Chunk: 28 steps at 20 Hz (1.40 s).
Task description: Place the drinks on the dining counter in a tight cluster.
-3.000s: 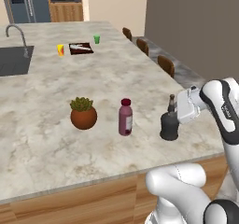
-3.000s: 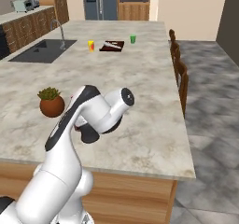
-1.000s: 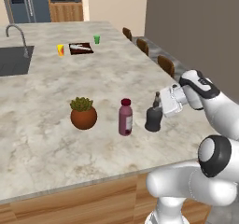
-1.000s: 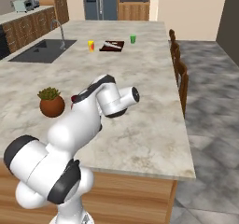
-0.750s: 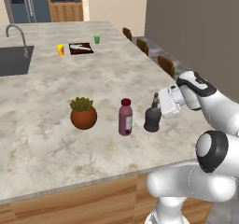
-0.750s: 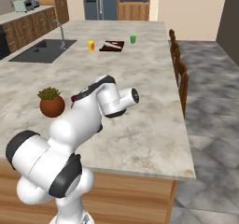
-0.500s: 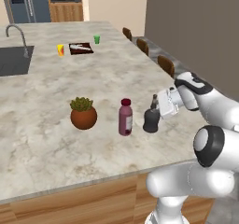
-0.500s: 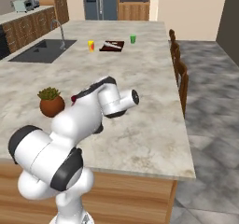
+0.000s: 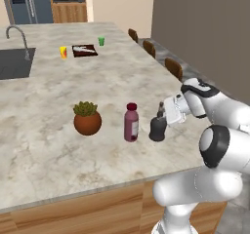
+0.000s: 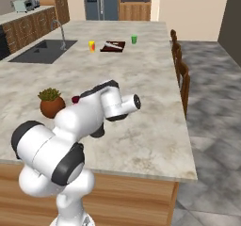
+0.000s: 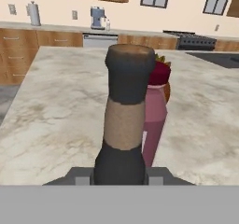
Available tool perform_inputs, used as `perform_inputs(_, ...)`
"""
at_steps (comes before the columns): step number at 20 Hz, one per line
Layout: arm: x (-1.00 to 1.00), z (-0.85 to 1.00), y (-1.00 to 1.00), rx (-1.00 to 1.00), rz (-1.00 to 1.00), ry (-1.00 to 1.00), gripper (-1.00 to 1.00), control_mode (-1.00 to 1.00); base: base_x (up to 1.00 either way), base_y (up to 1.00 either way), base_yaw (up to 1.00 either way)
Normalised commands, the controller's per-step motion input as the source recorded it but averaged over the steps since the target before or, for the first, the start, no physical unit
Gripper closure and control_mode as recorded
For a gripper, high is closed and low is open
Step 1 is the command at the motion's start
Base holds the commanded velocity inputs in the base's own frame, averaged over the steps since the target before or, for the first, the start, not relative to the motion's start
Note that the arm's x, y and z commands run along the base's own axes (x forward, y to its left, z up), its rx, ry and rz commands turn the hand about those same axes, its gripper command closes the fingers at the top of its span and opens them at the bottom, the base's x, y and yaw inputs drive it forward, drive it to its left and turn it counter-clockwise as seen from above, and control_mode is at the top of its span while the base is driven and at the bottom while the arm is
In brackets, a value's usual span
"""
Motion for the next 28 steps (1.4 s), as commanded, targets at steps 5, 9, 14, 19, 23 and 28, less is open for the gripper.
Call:
perform_inputs(5,0.17,0.0,0.14,0.0,0.0,0.0,1.0,-1.0,0.0,0.0,0.0)
perform_inputs(9,0.24,0.0,0.15,0.0,0.0,0.0,1.0,-1.0,0.0,0.0,0.0)
perform_inputs(14,0.22,0.0,0.1,0.0,0.0,0.0,1.0,-1.0,0.0,0.0,0.0)
perform_inputs(19,0.12,-0.13,0.02,0.0,0.0,0.0,1.0,-1.0,0.0,0.0,0.0)
perform_inputs(23,0.04,-0.19,0.0,0.0,0.0,0.0,1.0,-1.0,0.0,0.0,0.0)
perform_inputs(28,0.11,-0.13,0.0,0.0,0.0,0.0,1.0,-1.0,0.0,0.0,0.0)
